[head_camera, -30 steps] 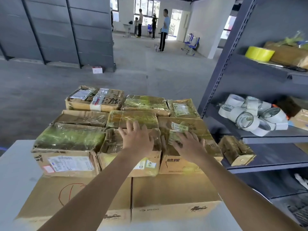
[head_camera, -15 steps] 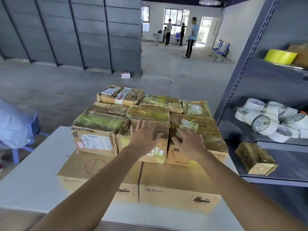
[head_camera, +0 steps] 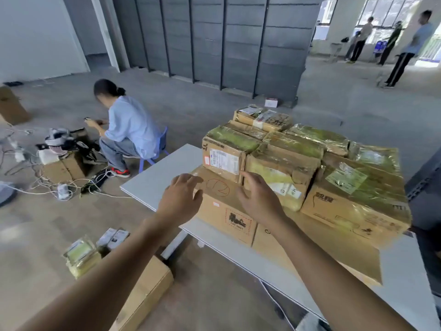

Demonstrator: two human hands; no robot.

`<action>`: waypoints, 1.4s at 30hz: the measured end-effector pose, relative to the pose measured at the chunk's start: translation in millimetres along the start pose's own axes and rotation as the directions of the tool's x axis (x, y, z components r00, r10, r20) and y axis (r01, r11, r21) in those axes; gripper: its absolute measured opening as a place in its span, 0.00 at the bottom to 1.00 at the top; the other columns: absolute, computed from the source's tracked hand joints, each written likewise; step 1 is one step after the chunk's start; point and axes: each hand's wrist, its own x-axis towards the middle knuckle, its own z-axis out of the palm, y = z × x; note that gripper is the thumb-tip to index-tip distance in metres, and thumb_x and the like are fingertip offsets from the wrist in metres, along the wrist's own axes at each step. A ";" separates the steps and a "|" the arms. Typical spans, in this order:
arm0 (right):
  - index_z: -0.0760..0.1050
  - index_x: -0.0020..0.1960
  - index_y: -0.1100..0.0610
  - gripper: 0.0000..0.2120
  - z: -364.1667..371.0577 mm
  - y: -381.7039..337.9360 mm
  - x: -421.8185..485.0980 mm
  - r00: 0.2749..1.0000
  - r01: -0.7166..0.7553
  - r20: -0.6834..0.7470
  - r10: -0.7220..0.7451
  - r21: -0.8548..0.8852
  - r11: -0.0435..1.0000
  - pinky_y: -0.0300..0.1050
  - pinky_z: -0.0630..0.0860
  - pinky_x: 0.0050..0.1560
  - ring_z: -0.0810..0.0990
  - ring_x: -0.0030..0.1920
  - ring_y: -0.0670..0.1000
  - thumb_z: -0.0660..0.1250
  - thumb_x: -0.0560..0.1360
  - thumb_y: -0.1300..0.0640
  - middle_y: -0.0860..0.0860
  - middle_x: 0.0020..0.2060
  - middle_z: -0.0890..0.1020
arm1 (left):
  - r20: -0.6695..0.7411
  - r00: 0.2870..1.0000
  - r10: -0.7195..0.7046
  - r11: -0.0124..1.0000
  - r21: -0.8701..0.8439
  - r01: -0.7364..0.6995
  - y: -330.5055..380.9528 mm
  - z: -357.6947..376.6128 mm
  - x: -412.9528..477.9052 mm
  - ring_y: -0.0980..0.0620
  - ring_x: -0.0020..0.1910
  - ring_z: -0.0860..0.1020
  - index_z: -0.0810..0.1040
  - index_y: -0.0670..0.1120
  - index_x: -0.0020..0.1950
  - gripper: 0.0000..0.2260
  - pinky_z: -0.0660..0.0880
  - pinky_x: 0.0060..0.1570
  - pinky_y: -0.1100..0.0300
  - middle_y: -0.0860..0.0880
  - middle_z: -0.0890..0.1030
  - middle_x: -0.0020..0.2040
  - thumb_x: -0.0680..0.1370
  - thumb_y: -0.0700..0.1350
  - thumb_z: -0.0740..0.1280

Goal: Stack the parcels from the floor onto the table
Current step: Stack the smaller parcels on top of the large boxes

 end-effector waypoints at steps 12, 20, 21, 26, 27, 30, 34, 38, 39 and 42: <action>0.63 0.71 0.43 0.22 167.3 -148.1 -41.3 0.956 0.081 0.283 -0.083 0.017 0.997 0.50 0.71 0.58 0.72 0.65 0.52 0.58 0.78 0.43 0.48 0.69 0.69 | 0.007 0.975 -0.224 0.974 0.046 0.223 -178.8 -74.3 -124.7 0.44 0.67 0.69 0.74 0.48 0.65 0.14 0.72 0.62 0.48 0.45 0.73 0.66 0.80 0.47 0.61; 0.63 0.74 0.49 0.24 288.9 -246.4 -78.6 0.915 0.037 0.403 -0.019 -0.037 0.999 0.45 0.69 0.53 0.72 0.64 0.53 0.59 0.80 0.45 0.52 0.67 0.70 | 0.041 0.950 -0.310 0.951 -0.002 0.310 -327.9 -119.3 -189.8 0.42 0.64 0.70 0.75 0.47 0.64 0.14 0.69 0.60 0.51 0.44 0.74 0.64 0.80 0.47 0.62; 0.63 0.74 0.49 0.23 300.5 -255.8 -81.6 0.906 0.016 0.423 -0.005 -0.020 1.000 0.46 0.69 0.54 0.71 0.63 0.53 0.59 0.80 0.46 0.53 0.67 0.70 | 0.055 0.944 -0.324 0.946 -0.002 0.325 -342.7 -122.8 -196.2 0.42 0.64 0.70 0.75 0.47 0.64 0.14 0.69 0.60 0.52 0.44 0.74 0.64 0.80 0.47 0.62; 0.65 0.71 0.48 0.21 346.0 -289.0 -80.4 0.896 -0.034 0.444 0.021 0.022 0.999 0.51 0.73 0.55 0.73 0.60 0.53 0.59 0.79 0.47 0.52 0.63 0.72 | 0.120 0.924 -0.364 0.931 0.006 0.366 -402.9 -127.4 -207.8 0.42 0.65 0.70 0.75 0.46 0.63 0.14 0.69 0.58 0.52 0.43 0.74 0.63 0.79 0.47 0.62; 0.64 0.71 0.48 0.21 355.1 -292.4 -75.7 0.893 -0.040 0.449 0.027 0.021 0.999 0.50 0.72 0.55 0.72 0.61 0.53 0.59 0.79 0.47 0.52 0.64 0.71 | 0.133 0.921 -0.366 0.929 0.006 0.369 -414.3 -125.7 -205.3 0.42 0.65 0.70 0.75 0.45 0.63 0.14 0.70 0.58 0.52 0.43 0.75 0.62 0.79 0.47 0.62; 0.63 0.73 0.47 0.23 385.2 -296.1 -56.8 0.881 -0.057 0.470 0.052 -0.003 0.998 0.47 0.70 0.53 0.72 0.63 0.52 0.59 0.79 0.45 0.50 0.66 0.70 | 0.179 0.903 -0.391 0.918 0.010 0.396 -448.0 -117.5 -192.0 0.42 0.66 0.69 0.74 0.47 0.64 0.14 0.69 0.60 0.50 0.44 0.74 0.63 0.79 0.47 0.61; 0.63 0.73 0.48 0.23 436.5 -293.9 -21.5 0.844 -0.105 0.526 0.108 -0.035 0.994 0.50 0.73 0.56 0.74 0.61 0.53 0.58 0.79 0.45 0.51 0.68 0.69 | 0.243 0.871 -0.426 0.903 0.066 0.424 -499.1 -101.0 -163.8 0.42 0.66 0.69 0.74 0.47 0.65 0.15 0.70 0.61 0.49 0.44 0.73 0.65 0.79 0.47 0.61; 0.62 0.74 0.49 0.23 493.7 -290.7 19.3 0.790 -0.162 0.594 0.154 -0.040 0.986 0.56 0.73 0.59 0.75 0.60 0.55 0.56 0.80 0.45 0.54 0.67 0.69 | 0.304 0.837 -0.456 0.889 0.110 0.444 -553.2 -83.6 -127.8 0.42 0.66 0.69 0.73 0.48 0.66 0.15 0.68 0.62 0.50 0.44 0.74 0.64 0.79 0.47 0.61; 0.61 0.74 0.49 0.23 506.9 -289.5 27.2 0.772 -0.178 0.611 0.173 -0.053 0.983 0.56 0.74 0.58 0.75 0.59 0.55 0.55 0.80 0.44 0.54 0.67 0.69 | 0.322 0.825 -0.464 0.885 0.125 0.449 -565.6 -79.3 -116.9 0.42 0.66 0.69 0.73 0.48 0.66 0.15 0.68 0.62 0.51 0.44 0.74 0.64 0.79 0.47 0.61; 0.60 0.74 0.46 0.23 545.7 -283.8 50.8 0.726 -0.205 0.652 0.218 -0.097 0.974 0.53 0.74 0.55 0.75 0.59 0.55 0.53 0.80 0.42 0.53 0.68 0.69 | 0.360 0.796 -0.487 0.872 0.141 0.469 -602.2 -64.7 -84.9 0.43 0.66 0.69 0.73 0.48 0.66 0.15 0.69 0.62 0.50 0.44 0.73 0.64 0.79 0.48 0.60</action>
